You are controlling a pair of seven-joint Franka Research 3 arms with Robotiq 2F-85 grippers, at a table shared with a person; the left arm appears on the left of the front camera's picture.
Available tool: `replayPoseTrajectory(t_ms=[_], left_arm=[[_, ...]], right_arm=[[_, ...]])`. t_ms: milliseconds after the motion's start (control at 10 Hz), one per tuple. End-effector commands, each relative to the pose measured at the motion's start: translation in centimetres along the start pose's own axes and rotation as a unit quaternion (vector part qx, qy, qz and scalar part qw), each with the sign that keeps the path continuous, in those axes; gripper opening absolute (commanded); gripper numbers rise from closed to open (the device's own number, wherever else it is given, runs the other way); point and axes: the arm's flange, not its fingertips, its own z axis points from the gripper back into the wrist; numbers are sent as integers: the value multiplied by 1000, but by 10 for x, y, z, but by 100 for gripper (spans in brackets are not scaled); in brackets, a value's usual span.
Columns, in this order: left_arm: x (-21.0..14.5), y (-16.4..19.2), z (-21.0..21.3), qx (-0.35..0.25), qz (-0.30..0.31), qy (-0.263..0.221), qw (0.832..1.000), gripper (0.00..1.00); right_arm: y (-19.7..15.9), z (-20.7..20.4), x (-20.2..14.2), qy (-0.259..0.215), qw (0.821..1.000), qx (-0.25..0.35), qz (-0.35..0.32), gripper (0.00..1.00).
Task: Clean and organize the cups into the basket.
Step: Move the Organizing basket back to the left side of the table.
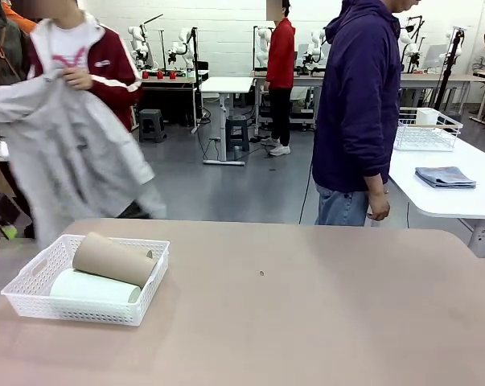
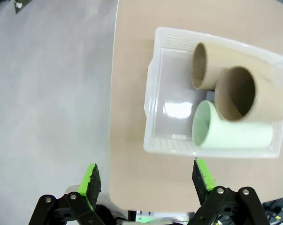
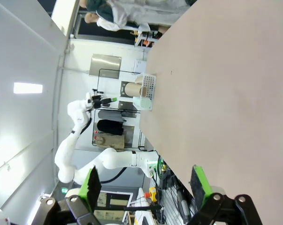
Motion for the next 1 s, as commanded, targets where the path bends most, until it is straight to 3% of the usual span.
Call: replayPoseTrajectory(t_ms=[0,200,300,700,800,900], left_arm=[[-31,-8,16,3,0,6,1000,100],[-34,-6,12,7,19,26,999,100],[-20,-4,36,1,-3,0,1000,100],[-22,-4,37,0,1,6,1000,100],[-5,11,37,-158,-8,56,986,100],[10,45,43,-346,3,81,935,100]], right_arm=[[2,-2,-1,-3,1000,-5,2,100],[2,-2,-1,-3,1000,-5,2,100],[2,-2,-1,-3,1000,-5,2,100],[2,-2,-1,-3,1000,-5,2,100],[2,-2,-1,-3,1000,-5,2,100],[2,-2,-1,-3,1000,-5,2,100]])
